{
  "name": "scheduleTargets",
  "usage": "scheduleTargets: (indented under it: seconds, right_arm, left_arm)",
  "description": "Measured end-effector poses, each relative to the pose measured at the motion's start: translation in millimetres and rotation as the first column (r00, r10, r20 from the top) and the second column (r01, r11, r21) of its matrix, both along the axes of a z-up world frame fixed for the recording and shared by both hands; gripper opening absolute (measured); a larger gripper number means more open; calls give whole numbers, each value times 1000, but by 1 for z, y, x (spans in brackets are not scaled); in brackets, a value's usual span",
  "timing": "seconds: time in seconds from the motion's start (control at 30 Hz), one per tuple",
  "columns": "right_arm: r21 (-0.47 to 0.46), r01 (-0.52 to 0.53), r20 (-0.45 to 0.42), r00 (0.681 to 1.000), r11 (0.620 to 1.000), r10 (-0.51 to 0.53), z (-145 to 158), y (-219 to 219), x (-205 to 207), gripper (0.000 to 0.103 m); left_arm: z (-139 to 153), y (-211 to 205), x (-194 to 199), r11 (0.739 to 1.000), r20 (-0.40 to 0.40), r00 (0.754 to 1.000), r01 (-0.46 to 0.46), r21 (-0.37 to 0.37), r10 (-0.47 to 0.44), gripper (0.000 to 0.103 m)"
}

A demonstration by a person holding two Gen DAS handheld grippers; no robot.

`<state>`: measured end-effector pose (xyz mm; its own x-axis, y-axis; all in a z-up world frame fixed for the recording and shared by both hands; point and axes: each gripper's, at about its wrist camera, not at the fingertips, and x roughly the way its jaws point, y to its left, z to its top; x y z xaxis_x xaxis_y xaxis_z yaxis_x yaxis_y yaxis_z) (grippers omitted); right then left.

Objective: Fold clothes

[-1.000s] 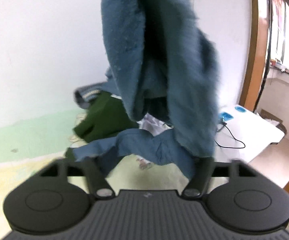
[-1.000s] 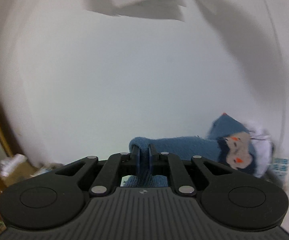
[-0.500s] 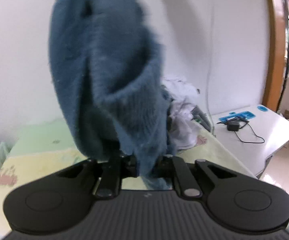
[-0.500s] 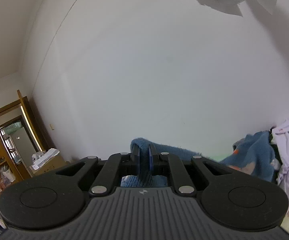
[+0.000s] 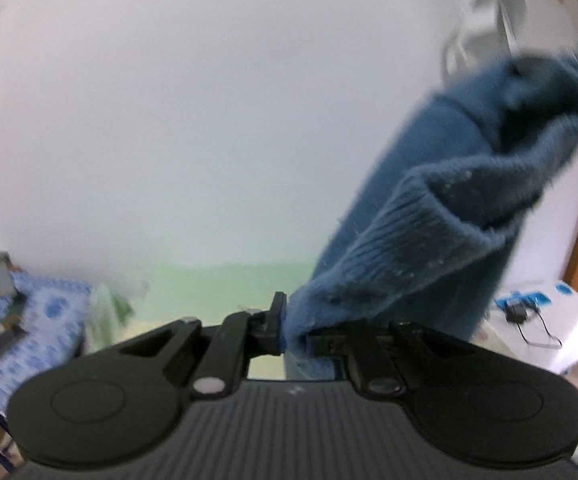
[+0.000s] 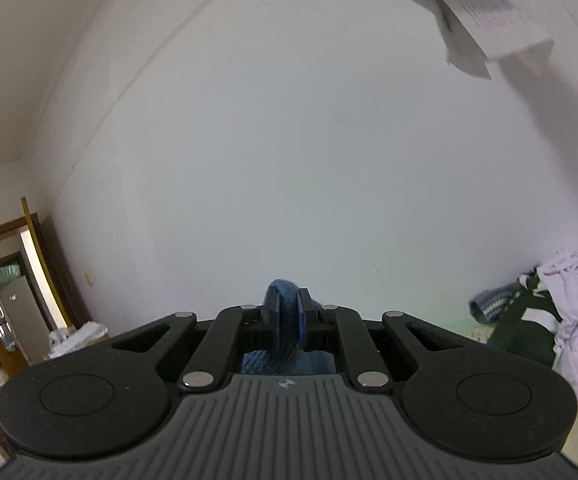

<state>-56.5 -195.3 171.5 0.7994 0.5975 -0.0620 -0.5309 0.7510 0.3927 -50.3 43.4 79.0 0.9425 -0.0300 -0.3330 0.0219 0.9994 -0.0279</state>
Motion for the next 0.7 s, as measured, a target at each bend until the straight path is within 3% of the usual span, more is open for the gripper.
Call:
scheduleTargets:
  seconds: [0.13,0.3,0.4,0.5,0.6,0.7]
  right_arm:
    - [45,30,75,997,999,-33,10,11,-28,3]
    - [60,121,169,977,991,-130,20,19,-54,0]
    - [-57,201,97,976,978,-195,-7,33,-40,15]
    - [-220,245,-19,967,944,-256,-58,49,-15,51]
    - [-312,181,-150,960,933,-236,-112,56,13,56]
    - [-352,85,-290,937,932,-195,-162,64,43,64]
  left_arm:
    - [35,33,-13,999,53,999,-15,31,13,7]
    - [47,49,-12,998,38,999,-5,67,3,7]
    - [28,50,-14,993,27,1000,-2,122,-1,7]
    - [-1,58,-14,991,-35,999,20,130,-16,7]
    - [-29,64,-22,988,-89,996,25,153,-12,8]
    - [-48,66,-36,984,-102,994,-26,174,44,8]
